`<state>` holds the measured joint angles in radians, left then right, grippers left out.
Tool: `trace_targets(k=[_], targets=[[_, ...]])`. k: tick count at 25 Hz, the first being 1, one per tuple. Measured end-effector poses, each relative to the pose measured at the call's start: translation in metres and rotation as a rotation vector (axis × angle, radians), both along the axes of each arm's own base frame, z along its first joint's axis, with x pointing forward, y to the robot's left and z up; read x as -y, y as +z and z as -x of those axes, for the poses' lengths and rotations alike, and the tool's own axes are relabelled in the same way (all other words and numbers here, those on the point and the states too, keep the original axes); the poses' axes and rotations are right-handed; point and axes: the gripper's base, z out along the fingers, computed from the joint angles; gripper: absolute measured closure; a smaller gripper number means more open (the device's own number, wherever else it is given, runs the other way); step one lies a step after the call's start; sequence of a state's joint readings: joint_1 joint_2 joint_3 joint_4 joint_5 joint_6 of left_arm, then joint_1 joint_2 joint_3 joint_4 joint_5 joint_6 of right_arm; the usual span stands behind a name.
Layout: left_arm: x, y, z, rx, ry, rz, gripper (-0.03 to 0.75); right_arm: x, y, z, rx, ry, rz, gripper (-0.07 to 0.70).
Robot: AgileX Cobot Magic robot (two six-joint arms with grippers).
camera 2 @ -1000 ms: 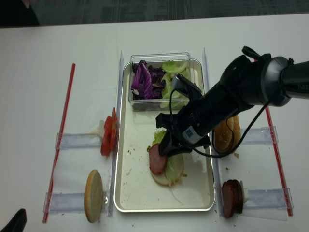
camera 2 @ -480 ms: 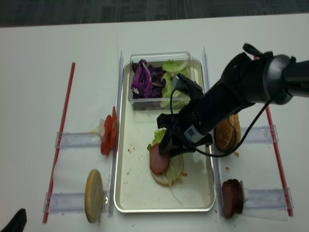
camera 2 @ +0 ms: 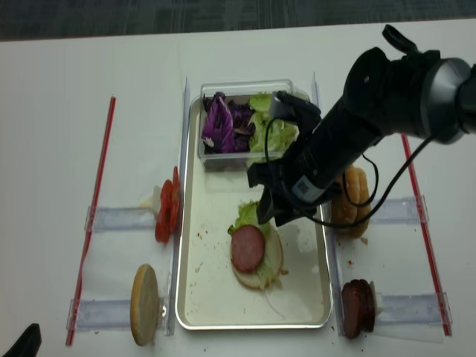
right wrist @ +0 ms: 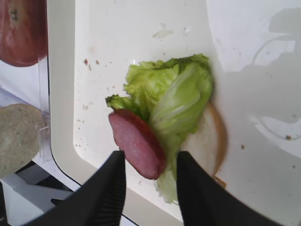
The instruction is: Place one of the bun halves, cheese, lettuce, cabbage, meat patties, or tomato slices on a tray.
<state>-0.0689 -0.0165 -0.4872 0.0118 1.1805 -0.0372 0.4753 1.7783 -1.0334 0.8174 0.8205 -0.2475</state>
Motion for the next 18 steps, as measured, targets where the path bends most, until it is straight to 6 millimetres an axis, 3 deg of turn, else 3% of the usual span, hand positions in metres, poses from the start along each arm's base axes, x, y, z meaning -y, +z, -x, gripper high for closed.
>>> trace_targets(k=[6, 18], targets=[[0.0, 0.0, 0.0, 0.0, 0.0, 0.0, 0.214, 0.004, 0.024, -0.006, 0.046, -0.002, 0.065, 0.322], [0.0, 0.0, 0.0, 0.0, 0.0, 0.0, 0.214, 0.016, 0.067, -0.021, 0.044, 0.002, 0.302, 0.15]])
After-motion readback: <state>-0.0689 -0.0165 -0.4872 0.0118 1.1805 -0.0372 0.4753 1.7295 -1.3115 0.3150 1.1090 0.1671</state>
